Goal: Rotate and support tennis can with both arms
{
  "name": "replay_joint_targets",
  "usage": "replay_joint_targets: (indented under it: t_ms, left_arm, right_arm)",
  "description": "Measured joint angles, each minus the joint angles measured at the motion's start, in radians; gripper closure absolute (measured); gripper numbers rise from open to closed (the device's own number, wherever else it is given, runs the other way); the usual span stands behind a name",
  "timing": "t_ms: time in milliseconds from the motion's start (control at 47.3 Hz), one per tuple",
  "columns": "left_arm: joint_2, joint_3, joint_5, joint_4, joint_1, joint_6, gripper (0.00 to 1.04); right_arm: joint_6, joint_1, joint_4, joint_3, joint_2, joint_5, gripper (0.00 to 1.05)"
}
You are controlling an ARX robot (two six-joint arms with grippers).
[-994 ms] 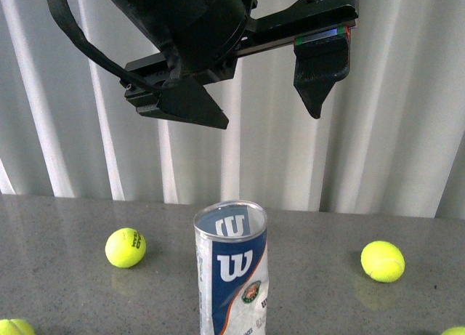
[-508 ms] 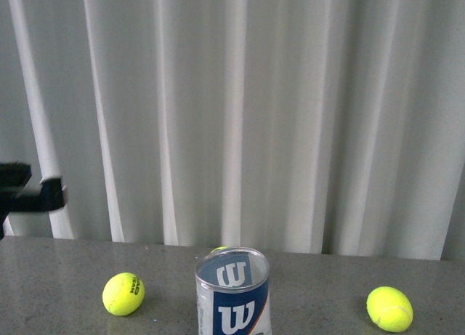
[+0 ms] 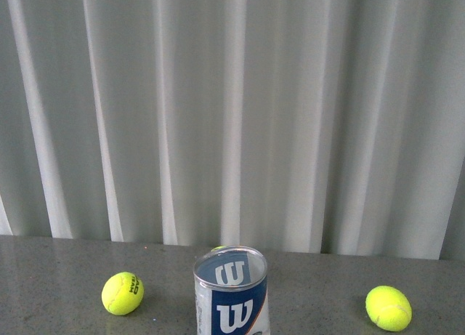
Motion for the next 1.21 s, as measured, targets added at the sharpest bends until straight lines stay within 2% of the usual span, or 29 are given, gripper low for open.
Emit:
replay_joint_targets:
  t_ms: [85, 169, 360, 867, 1206]
  left_arm:
    - [-0.067, -0.026, 0.085, -0.041, 0.064, 0.0, 1.01]
    - [-0.136, -0.046, 0.094, -0.087, 0.093, 0.0, 1.01]
    - [-0.226, -0.083, 0.097, -0.115, 0.097, 0.002, 1.01]
    - [-0.496, -0.084, 0.099, -0.375, 0.097, 0.002, 1.01]
    - [-0.579, -0.084, 0.098, -0.459, 0.097, 0.002, 1.01]
  right_arm:
    - [0.0, 0.0, 0.0, 0.0, 0.0, 0.0, 0.07]
    - [0.0, 0.0, 0.0, 0.0, 0.0, 0.0, 0.07]
    - [0.0, 0.0, 0.0, 0.0, 0.0, 0.0, 0.07]
    - [0.0, 0.0, 0.0, 0.0, 0.0, 0.0, 0.07]
    - [0.0, 0.0, 0.0, 0.0, 0.0, 0.0, 0.07]
